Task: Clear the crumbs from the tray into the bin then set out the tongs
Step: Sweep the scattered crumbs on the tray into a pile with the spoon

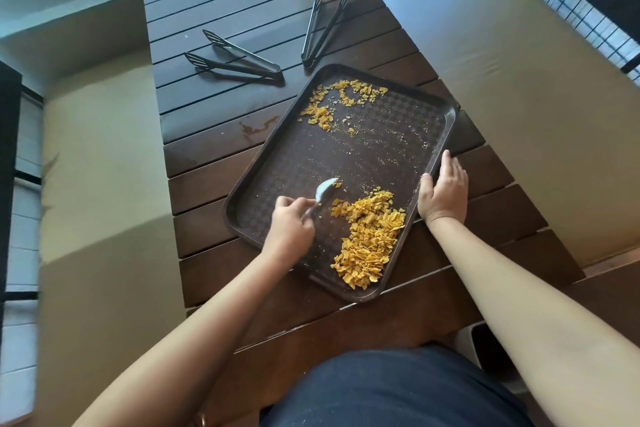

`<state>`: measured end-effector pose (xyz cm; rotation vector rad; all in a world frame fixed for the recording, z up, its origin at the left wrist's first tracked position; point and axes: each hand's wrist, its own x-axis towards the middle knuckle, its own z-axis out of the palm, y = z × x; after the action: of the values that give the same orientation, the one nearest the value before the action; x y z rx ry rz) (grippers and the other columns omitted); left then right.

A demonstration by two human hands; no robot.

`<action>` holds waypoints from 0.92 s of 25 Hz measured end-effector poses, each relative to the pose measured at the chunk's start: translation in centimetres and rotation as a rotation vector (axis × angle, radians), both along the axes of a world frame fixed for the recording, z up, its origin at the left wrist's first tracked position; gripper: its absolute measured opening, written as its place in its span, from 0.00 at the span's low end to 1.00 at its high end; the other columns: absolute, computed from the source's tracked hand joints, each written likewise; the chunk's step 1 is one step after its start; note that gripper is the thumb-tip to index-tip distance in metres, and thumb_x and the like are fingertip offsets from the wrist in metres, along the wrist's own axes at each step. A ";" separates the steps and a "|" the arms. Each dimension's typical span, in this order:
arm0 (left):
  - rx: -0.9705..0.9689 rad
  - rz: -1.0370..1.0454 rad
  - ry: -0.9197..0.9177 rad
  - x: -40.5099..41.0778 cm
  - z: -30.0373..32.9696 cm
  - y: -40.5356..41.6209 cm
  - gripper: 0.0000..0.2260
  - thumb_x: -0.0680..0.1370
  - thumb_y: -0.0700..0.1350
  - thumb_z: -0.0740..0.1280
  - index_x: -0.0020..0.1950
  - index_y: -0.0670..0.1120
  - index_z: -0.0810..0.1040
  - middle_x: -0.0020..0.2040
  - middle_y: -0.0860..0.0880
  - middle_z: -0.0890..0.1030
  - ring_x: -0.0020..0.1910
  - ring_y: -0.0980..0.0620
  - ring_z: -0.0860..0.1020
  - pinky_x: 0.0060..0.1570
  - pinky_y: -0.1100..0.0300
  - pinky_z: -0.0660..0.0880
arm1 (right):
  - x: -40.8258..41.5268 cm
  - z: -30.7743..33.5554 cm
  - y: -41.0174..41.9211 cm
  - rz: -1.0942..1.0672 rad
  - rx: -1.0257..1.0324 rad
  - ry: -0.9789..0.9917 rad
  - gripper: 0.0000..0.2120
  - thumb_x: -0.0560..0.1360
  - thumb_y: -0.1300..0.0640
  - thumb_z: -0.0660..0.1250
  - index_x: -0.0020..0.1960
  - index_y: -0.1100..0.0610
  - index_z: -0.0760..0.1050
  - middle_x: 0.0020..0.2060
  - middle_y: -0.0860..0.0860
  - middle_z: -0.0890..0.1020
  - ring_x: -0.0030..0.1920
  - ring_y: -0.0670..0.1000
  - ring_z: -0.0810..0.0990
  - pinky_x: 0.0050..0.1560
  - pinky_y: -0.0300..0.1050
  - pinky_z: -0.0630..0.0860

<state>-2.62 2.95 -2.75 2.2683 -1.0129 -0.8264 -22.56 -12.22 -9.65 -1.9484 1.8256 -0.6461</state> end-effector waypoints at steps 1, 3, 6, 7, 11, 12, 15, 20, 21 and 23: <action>-0.002 0.049 -0.007 0.4 0.0 0.1 0.13 0.78 0.38 0.60 0.61 0.45 0.78 0.54 0.47 0.68 0.50 0.49 0.74 0.46 0.60 0.74 | 0.0 0.0 0.0 0.000 0.001 0.001 0.33 0.71 0.51 0.52 0.73 0.64 0.58 0.71 0.61 0.65 0.72 0.58 0.60 0.73 0.49 0.51; 0.006 0.062 -0.021 0.7 -0.1 0.0 0.14 0.79 0.38 0.59 0.62 0.45 0.76 0.53 0.48 0.67 0.50 0.49 0.74 0.46 0.60 0.74 | 0.0 -0.1 0.0 -0.001 0.002 -0.001 0.33 0.71 0.51 0.52 0.73 0.65 0.58 0.71 0.61 0.65 0.72 0.58 0.60 0.73 0.49 0.51; 0.009 -0.015 -0.019 -0.6 0.0 -0.3 0.13 0.79 0.38 0.60 0.62 0.45 0.77 0.53 0.49 0.67 0.46 0.53 0.71 0.38 0.69 0.70 | 0.1 0.0 0.0 0.001 0.004 0.000 0.33 0.71 0.51 0.51 0.73 0.64 0.58 0.71 0.61 0.65 0.72 0.58 0.60 0.73 0.49 0.51; 0.010 -0.057 -0.014 -1.2 -0.1 -0.3 0.13 0.79 0.39 0.60 0.62 0.45 0.77 0.53 0.49 0.67 0.46 0.53 0.71 0.38 0.69 0.70 | 0.1 0.0 0.0 0.001 0.004 0.001 0.33 0.71 0.51 0.51 0.73 0.64 0.58 0.71 0.61 0.64 0.72 0.57 0.60 0.73 0.49 0.51; 0.024 -0.214 0.003 -3.5 -0.5 0.5 0.12 0.79 0.40 0.61 0.61 0.47 0.78 0.52 0.50 0.68 0.47 0.54 0.71 0.46 0.62 0.72 | 0.1 0.0 0.0 0.002 0.008 0.000 0.33 0.71 0.51 0.51 0.73 0.64 0.58 0.71 0.61 0.64 0.73 0.57 0.60 0.73 0.49 0.51; 0.004 -0.193 0.016 -3.3 -0.3 0.3 0.12 0.79 0.40 0.61 0.61 0.47 0.78 0.52 0.50 0.68 0.46 0.55 0.71 0.44 0.64 0.71 | 0.1 0.0 0.0 0.004 0.006 0.000 0.33 0.71 0.51 0.51 0.73 0.64 0.58 0.71 0.61 0.64 0.72 0.57 0.60 0.73 0.49 0.51; -0.076 0.008 0.009 -1.3 0.5 -1.0 0.13 0.79 0.39 0.60 0.62 0.45 0.77 0.54 0.48 0.68 0.44 0.54 0.71 0.40 0.65 0.72 | 0.0 0.0 0.0 0.001 0.003 0.002 0.33 0.71 0.51 0.51 0.73 0.64 0.58 0.71 0.61 0.64 0.72 0.57 0.60 0.73 0.49 0.51; 0.013 0.037 -0.011 -0.3 0.1 -1.7 0.14 0.79 0.38 0.59 0.63 0.45 0.75 0.58 0.45 0.67 0.50 0.52 0.71 0.47 0.66 0.70 | 0.0 -0.1 0.0 -0.002 0.002 -0.006 0.32 0.72 0.51 0.50 0.73 0.63 0.58 0.71 0.60 0.64 0.73 0.57 0.60 0.73 0.49 0.51; 0.016 -0.001 0.005 -1.1 0.0 -1.4 0.13 0.79 0.38 0.60 0.62 0.45 0.76 0.57 0.46 0.67 0.50 0.51 0.72 0.47 0.64 0.72 | 0.0 -0.1 0.0 -0.005 0.002 -0.010 0.31 0.73 0.51 0.49 0.73 0.64 0.58 0.71 0.60 0.64 0.73 0.57 0.60 0.73 0.49 0.51; 0.023 -0.103 0.044 -3.0 0.0 -0.6 0.12 0.79 0.38 0.60 0.61 0.46 0.77 0.55 0.47 0.68 0.49 0.51 0.72 0.48 0.64 0.73 | 0.0 -0.1 0.0 -0.007 0.002 -0.013 0.31 0.73 0.51 0.49 0.73 0.64 0.58 0.71 0.60 0.64 0.73 0.57 0.60 0.73 0.48 0.50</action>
<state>-5.61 2.31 -2.79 2.2227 -1.1129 -0.9306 -22.59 -12.26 -9.76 -1.9330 1.8256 -0.6570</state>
